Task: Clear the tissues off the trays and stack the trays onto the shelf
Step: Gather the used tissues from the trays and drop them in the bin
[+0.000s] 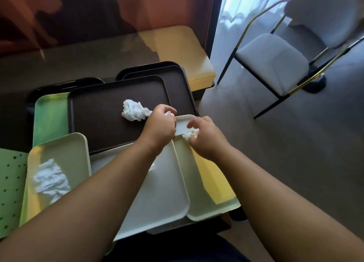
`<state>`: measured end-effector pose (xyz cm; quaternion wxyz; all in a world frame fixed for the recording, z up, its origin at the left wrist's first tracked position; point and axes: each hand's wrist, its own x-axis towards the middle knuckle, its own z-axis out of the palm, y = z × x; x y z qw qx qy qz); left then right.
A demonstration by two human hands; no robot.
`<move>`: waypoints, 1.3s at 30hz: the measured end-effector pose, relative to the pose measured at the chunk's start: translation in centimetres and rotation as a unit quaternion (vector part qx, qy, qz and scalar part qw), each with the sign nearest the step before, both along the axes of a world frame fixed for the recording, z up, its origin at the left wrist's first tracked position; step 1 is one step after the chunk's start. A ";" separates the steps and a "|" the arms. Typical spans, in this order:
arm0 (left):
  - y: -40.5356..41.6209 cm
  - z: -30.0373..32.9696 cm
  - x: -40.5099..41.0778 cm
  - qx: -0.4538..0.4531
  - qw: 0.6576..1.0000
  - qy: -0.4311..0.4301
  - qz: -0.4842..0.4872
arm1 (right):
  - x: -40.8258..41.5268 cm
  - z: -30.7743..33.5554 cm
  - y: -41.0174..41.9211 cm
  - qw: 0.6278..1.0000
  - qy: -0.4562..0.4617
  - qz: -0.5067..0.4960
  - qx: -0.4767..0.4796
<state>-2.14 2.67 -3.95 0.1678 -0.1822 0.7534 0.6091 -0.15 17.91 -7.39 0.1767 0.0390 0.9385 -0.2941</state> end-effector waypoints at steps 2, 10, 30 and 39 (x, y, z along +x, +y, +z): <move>-0.2 -0.1 0.4 -0.016 1.000 -0.003 0.002 | 0.3 -1.0 -0.3 0.996 0.004 0.037 0.087; -0.7 1.6 1.1 0.052 0.998 -0.001 0.027 | 0.4 2.6 -1.8 0.969 0.047 -0.102 -0.219; -12.8 0.4 4.2 0.016 0.975 0.024 0.220 | -6.6 0.7 -16.2 0.975 -0.011 0.162 0.149; -14.4 1.3 4.3 0.040 0.973 -0.002 0.229 | -3.1 5.9 -16.3 0.886 -0.086 -0.121 -0.440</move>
